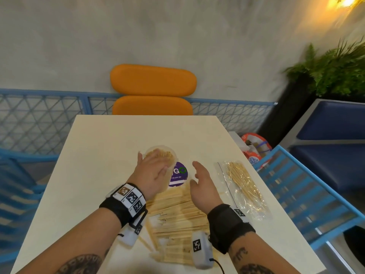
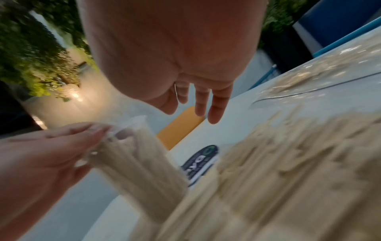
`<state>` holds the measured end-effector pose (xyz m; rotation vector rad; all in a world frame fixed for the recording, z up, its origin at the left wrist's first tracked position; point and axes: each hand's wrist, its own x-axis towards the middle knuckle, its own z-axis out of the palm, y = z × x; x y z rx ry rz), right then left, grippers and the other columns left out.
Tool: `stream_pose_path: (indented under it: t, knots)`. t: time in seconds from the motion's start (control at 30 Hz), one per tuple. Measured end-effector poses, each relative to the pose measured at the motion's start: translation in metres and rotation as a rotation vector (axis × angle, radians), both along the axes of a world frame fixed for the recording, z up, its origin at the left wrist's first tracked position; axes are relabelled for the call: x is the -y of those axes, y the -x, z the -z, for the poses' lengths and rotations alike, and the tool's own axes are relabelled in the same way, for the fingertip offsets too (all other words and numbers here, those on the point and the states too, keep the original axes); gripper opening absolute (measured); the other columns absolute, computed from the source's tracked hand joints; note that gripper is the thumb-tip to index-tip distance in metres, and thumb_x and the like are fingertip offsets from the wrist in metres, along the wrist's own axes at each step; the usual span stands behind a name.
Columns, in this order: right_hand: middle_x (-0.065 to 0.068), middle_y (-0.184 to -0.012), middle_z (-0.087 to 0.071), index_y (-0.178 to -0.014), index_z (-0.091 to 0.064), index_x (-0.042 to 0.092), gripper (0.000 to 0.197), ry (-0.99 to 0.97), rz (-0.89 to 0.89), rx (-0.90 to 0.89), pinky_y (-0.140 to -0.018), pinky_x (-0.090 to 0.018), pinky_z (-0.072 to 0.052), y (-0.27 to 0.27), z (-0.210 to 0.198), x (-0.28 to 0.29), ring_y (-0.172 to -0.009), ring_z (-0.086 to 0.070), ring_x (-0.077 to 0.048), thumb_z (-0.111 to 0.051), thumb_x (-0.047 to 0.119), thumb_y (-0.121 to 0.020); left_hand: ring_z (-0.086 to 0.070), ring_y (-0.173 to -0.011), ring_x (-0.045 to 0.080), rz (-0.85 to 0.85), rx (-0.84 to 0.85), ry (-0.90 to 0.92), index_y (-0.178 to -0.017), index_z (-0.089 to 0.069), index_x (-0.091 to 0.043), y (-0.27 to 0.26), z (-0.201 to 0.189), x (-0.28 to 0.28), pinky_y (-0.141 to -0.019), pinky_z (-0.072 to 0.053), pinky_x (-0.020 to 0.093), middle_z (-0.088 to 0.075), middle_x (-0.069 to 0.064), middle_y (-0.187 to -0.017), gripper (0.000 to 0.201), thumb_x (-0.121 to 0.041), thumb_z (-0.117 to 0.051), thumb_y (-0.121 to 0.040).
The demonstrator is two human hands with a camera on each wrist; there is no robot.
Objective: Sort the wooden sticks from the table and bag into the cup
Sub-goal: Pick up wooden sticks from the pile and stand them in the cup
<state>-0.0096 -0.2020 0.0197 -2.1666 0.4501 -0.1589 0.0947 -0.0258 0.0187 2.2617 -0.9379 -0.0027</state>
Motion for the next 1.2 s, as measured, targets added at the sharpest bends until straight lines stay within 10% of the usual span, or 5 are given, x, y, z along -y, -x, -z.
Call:
stream_pose_path:
  t: [0.2,0.43,0.77,1.07,1.2]
  knots:
    - [0.0,-0.149,-0.044,-0.142,-0.05,0.018,0.044,0.189,0.083,-0.145,-0.112,-0.028,-0.034,0.017,0.017,0.04,-0.136,-0.041,-0.021,-0.047,0.007,-0.099,-0.019,-0.149,0.008,-0.041,-0.078,0.237,-0.134,-0.06,-0.026,0.008,-0.01,-0.008,-0.124,-0.001,0.041,-0.041,-0.017,-0.149,0.039,-0.033,-0.039,-0.102]
    - [-0.004,-0.134,-0.055,-0.131,-0.062,0.027,0.034,0.481,-0.255,-0.298,-0.105,-0.038,-0.046,-0.008,0.019,0.021,-0.12,-0.054,-0.024,-0.051,0.024,-0.099,-0.057,-0.103,0.007,-0.465,-0.155,0.491,-0.101,-0.065,-0.026,0.025,-0.002,-0.033,-0.093,-0.044,0.028,-0.058,-0.013,-0.111,0.024,-0.006,-0.052,-0.097]
    - [-0.003,-0.115,-0.061,-0.113,-0.067,0.025,0.023,0.963,-0.523,-0.392,-0.089,-0.04,-0.043,-0.026,0.045,-0.005,-0.109,-0.053,-0.028,-0.05,0.02,-0.097,-0.06,-0.088,0.007,-0.551,-0.47,0.257,-0.092,-0.063,-0.033,0.059,0.044,-0.041,-0.076,-0.042,0.026,-0.063,-0.009,-0.103,0.023,-0.012,-0.053,-0.096]
    - [-0.005,-0.112,-0.06,-0.115,-0.068,0.022,0.03,0.975,-0.487,-0.298,-0.086,-0.04,-0.04,-0.006,0.034,0.002,-0.108,-0.05,-0.028,-0.043,0.021,-0.099,-0.066,-0.085,0.02,-0.579,-0.583,0.383,-0.089,-0.066,-0.032,0.074,0.042,-0.035,-0.081,-0.051,0.036,-0.068,-0.009,-0.092,0.021,-0.015,-0.057,-0.095]
    - [0.0,-0.1,-0.061,-0.095,-0.067,0.025,0.02,0.694,-0.32,-0.279,-0.086,-0.037,-0.046,0.008,0.017,0.007,-0.102,-0.054,-0.024,-0.047,0.021,-0.095,-0.061,-0.076,0.02,-0.577,-0.611,0.422,-0.092,-0.066,-0.027,0.077,0.035,-0.035,-0.08,-0.052,0.039,-0.067,-0.002,-0.091,0.018,-0.012,-0.057,-0.095]
